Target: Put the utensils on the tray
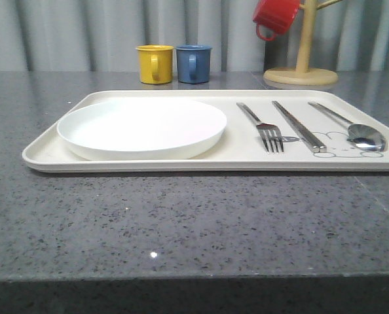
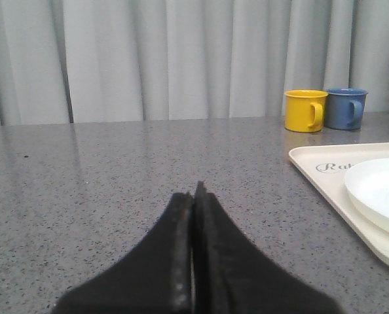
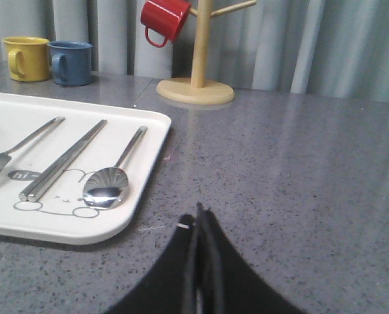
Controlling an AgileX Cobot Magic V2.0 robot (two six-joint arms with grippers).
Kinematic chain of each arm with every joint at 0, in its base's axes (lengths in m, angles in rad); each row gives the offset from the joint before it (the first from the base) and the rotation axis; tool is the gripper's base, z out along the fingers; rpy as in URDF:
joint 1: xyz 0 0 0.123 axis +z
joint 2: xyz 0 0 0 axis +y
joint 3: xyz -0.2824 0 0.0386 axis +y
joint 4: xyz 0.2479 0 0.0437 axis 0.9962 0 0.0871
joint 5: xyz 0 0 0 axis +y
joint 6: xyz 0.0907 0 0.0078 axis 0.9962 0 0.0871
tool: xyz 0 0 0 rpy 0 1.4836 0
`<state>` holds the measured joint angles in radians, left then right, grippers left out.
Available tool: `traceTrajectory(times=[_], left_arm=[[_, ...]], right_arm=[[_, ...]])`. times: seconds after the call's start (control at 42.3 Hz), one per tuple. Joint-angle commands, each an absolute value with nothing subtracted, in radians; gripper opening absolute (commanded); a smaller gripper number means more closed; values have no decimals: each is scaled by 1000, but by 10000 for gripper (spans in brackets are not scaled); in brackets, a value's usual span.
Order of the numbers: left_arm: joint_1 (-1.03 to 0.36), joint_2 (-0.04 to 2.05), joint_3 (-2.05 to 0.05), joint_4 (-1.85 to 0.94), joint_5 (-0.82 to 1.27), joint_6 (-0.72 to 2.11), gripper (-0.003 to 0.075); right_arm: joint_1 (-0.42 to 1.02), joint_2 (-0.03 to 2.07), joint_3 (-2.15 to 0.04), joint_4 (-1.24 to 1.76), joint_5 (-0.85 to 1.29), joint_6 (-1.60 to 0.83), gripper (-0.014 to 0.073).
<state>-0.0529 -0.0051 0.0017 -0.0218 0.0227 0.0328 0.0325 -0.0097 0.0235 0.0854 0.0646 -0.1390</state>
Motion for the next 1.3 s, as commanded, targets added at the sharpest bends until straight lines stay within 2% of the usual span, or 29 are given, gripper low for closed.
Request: traceTrajectory(times=[0.0, 0.426, 0.615, 1.278], left_arm=[[-47, -26, 15, -21, -57, 29, -20], [-47, -26, 15, -21, -57, 29, -20], [-47, -26, 15, -21, -57, 29, -20], [-47, -24, 15, -21, -57, 29, -20]], right_arm=[[25, -27, 26, 79, -62, -141, -118], [25, -26, 27, 79, -80, -139, -118], [19, -26, 27, 66, -102, -9, -117], [-1, -26, 27, 27, -94, -5, -117]])
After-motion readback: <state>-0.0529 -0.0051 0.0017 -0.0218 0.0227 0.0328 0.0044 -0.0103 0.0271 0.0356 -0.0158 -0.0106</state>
